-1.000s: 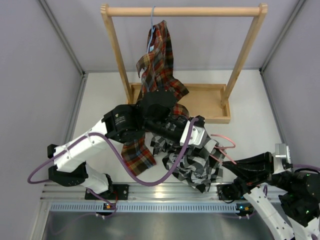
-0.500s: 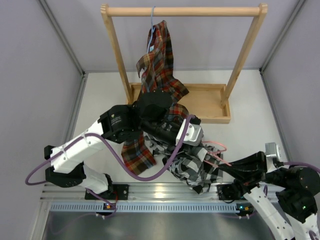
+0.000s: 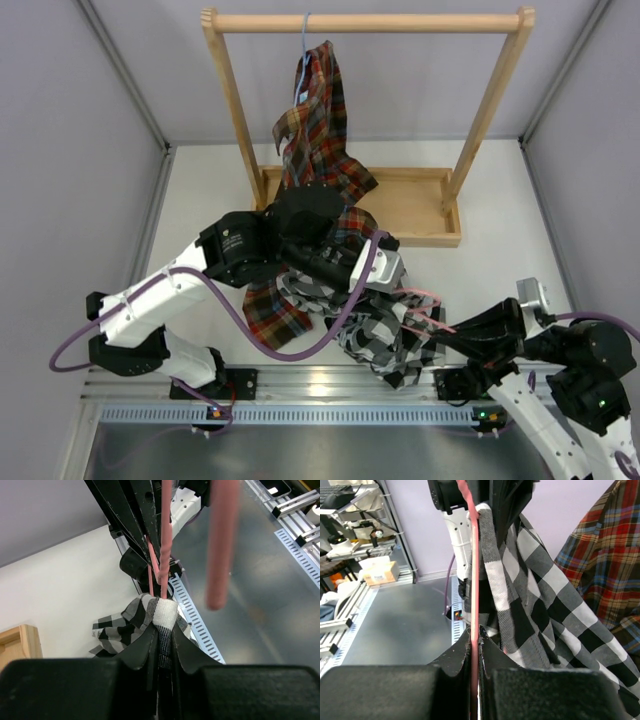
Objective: Place the shirt on the hanger
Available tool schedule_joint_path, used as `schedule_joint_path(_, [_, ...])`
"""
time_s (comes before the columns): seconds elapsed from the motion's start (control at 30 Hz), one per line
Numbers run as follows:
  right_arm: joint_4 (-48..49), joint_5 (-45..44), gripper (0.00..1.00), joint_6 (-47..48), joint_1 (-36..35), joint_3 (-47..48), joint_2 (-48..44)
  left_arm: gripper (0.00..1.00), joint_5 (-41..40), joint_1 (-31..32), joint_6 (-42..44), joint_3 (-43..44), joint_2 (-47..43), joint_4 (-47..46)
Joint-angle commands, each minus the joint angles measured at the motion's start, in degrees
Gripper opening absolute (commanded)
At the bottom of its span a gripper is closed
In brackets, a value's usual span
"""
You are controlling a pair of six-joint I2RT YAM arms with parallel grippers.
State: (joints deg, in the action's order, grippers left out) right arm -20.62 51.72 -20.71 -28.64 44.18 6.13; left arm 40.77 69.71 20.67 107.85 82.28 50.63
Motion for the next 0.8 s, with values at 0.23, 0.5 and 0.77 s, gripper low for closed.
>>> schedule_joint_path(0.23, [7.71, -1.36, 0.00, 0.93, -0.62, 0.64, 2.22, 0.00, -1.92, -3.17, -0.01, -2.03, -1.59, -1.93])
schedule_joint_path(0.5, [-13.46, -30.65, 1.00, 7.70, -0.62, 7.22, 0.81, 0.00, -20.88, -9.15, -10.71, -12.22, -9.23, -21.24])
schedule_joint_path(0.77, [-27.98, -40.06, 0.94, -4.92, -0.62, 11.11, 10.04, 0.00, -36.02, -9.86, -18.90, -16.61, -13.46, -27.51])
